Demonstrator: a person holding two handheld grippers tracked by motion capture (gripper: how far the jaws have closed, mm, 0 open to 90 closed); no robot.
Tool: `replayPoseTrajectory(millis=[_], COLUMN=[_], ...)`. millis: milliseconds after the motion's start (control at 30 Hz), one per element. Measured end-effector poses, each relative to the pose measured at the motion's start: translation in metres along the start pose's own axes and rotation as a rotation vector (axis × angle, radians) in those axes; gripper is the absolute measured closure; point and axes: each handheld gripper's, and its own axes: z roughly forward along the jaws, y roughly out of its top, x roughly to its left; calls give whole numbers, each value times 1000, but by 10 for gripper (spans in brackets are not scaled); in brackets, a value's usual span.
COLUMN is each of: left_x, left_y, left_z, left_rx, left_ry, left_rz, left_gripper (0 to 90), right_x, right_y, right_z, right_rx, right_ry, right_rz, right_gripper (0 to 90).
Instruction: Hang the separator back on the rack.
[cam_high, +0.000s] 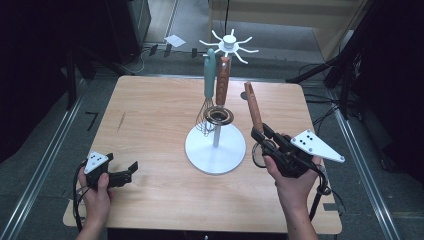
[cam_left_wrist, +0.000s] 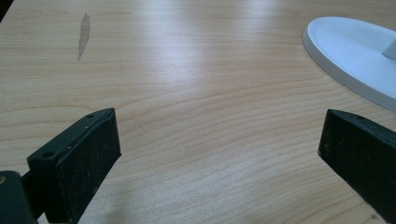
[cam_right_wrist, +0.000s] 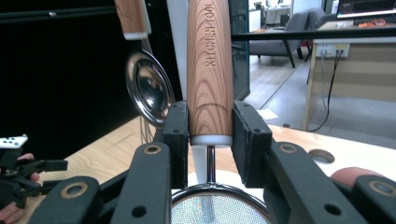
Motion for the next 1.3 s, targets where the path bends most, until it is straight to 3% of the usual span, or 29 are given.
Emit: replayPoseTrajectory(millis=[133,500,1300], left_x=[0,0,0], left_y=[0,0,0], left_z=[0,0,0], left_rx=[0,3,8], left_ry=[0,0,-6], left_rz=[0,-2,0], left_gripper=[0,0,0], right_x=[3,8,18], right_y=[4,15,25], right_z=[-1,-5,-10], right_rx=[-24,-93,-162], right_ry=[20,20,9], right_rz=[-4,-21,-33], right_gripper=[710,710,710])
